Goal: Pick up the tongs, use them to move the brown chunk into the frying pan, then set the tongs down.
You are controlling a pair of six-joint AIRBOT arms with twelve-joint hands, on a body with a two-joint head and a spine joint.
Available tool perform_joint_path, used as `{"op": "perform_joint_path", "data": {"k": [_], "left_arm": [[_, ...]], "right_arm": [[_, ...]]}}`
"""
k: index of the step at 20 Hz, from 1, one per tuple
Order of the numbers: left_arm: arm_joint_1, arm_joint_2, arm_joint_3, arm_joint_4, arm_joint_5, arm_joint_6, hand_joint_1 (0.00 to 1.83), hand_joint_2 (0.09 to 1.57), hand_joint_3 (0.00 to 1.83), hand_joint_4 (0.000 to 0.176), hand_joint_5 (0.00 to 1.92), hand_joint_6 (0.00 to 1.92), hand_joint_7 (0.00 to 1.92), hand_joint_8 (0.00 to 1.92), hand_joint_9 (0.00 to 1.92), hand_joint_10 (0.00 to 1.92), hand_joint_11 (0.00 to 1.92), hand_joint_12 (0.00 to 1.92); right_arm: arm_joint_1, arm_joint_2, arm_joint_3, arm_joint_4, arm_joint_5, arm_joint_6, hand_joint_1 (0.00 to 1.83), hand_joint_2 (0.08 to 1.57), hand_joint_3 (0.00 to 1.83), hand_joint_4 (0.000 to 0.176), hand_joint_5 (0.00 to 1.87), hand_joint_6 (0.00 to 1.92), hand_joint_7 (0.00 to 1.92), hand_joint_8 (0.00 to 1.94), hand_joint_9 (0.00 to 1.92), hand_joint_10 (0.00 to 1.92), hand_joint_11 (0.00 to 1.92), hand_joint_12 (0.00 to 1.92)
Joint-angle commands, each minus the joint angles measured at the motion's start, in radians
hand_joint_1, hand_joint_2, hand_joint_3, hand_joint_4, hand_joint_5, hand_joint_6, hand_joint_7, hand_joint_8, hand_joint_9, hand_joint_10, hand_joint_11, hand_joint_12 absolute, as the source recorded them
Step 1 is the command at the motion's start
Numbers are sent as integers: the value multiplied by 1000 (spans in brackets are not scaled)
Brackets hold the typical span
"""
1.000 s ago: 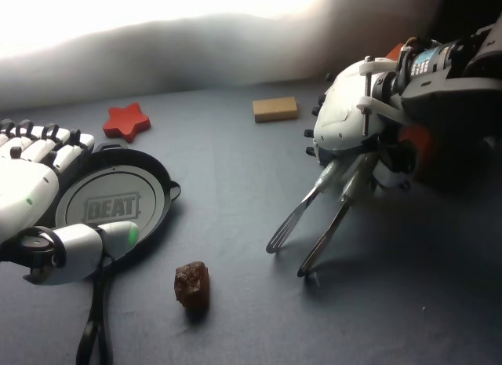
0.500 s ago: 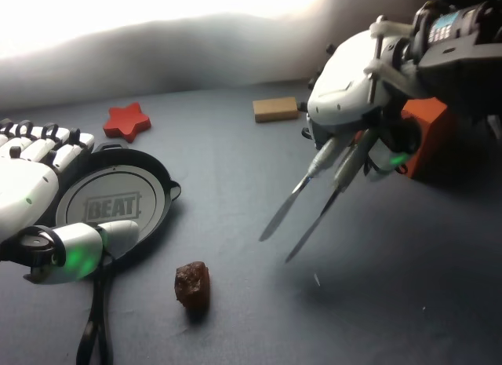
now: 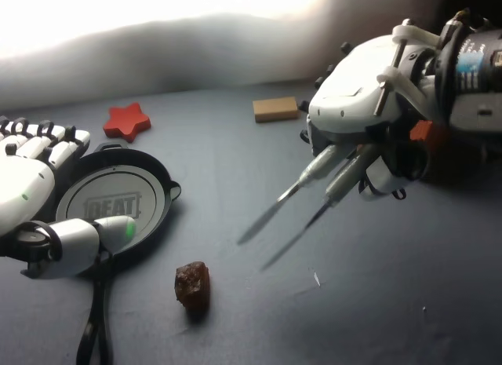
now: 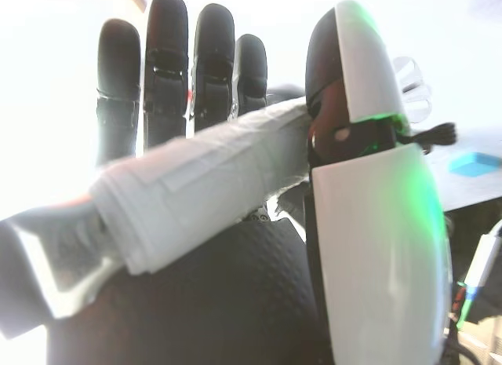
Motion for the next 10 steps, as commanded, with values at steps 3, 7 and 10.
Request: {"op": "perform_joint_path", "data": {"k": [3, 7, 10], "left_arm": [[-8, 11, 18, 57, -83, -10, 0, 1181, 0, 18, 0, 0, 0, 0, 0, 0, 8, 8], [-9, 11, 39, 57, -74, -35, 0, 1187, 0, 16, 0, 0, 0, 0, 3, 1, 25, 17], [-10, 11, 52, 57, -69, -48, 0, 1189, 2, 13, 0, 0, 4, 1, 3, 1, 19, 18]], "right_arm": [[39, 33, -71, -210, 6, 227, 1114, 1140, 3, 0, 875, 18, 958, 0, 922, 22, 413, 1216], [48, 53, -144, -252, -84, 462, 1094, 1152, 7, 0, 862, 10, 941, 0, 913, 16, 404, 1221], [45, 51, -177, -252, -140, 592, 1102, 1145, 3, 0, 870, 12, 943, 2, 916, 16, 408, 1223]]}}
